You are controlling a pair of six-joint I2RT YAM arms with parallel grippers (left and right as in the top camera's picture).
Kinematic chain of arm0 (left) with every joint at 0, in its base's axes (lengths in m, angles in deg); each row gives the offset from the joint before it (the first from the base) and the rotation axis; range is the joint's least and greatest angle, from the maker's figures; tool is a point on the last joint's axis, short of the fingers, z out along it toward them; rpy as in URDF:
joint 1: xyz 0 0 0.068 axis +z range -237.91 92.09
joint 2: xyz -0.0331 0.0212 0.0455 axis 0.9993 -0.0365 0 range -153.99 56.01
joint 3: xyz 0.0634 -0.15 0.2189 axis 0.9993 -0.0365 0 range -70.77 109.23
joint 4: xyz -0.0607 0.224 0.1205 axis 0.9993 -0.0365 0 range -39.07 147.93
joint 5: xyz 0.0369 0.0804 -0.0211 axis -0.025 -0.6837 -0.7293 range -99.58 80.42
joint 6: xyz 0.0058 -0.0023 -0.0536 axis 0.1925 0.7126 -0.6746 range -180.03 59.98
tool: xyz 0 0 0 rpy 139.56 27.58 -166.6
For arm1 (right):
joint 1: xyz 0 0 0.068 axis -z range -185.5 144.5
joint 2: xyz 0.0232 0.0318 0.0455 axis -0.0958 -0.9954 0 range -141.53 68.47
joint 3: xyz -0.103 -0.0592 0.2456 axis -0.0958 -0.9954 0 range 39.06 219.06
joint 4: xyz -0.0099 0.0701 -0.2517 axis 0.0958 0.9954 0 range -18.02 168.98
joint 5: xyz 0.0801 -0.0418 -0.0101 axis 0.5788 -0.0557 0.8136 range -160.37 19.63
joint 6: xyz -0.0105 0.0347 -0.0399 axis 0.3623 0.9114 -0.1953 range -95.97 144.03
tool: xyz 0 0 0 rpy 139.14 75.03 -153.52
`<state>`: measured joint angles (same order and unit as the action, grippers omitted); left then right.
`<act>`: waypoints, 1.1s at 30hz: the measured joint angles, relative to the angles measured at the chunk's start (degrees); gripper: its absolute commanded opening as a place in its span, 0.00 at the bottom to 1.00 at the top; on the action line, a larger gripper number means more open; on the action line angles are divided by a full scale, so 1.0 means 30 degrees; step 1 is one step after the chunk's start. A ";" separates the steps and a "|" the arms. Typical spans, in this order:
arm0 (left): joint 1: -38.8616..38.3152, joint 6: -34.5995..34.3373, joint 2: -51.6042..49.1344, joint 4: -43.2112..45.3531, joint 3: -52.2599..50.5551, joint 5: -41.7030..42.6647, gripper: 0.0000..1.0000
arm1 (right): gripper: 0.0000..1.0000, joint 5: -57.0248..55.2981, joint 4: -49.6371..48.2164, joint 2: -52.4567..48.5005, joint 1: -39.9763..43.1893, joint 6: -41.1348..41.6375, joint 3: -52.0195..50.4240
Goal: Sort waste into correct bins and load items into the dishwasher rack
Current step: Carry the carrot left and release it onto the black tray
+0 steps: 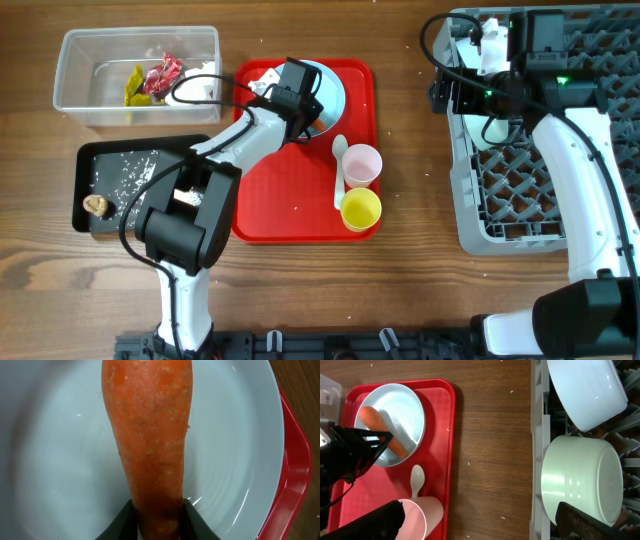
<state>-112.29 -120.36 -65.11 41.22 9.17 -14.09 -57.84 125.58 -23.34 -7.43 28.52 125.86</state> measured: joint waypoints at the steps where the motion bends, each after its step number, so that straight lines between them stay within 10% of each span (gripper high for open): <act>1: 0.0000 0.0153 0.0000 -0.0087 0.0036 0.0029 0.21 | 1.00 0.0000 0.0000 0.0000 0.0000 -0.0015 0.0000; 20: 0.0721 0.4728 0.8459 -0.9785 -0.0058 -0.0284 0.19 | 1.00 -0.0066 -0.0015 0.0000 0.0000 -0.0226 0.0000; 27: 0.6921 0.4881 1.1577 -1.6779 -0.0066 -0.0933 0.17 | 1.00 -0.0066 -0.0015 0.0000 0.0000 -0.0226 0.0000; 33: 1.2422 0.4889 1.1555 -1.6109 -0.2200 -0.1523 0.13 | 1.00 -0.0066 -0.0015 0.0000 0.0000 -0.0226 0.0000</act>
<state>-75.02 -105.69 -30.45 -7.10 2.57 -18.66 -58.03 125.54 -23.34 -7.43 27.84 125.86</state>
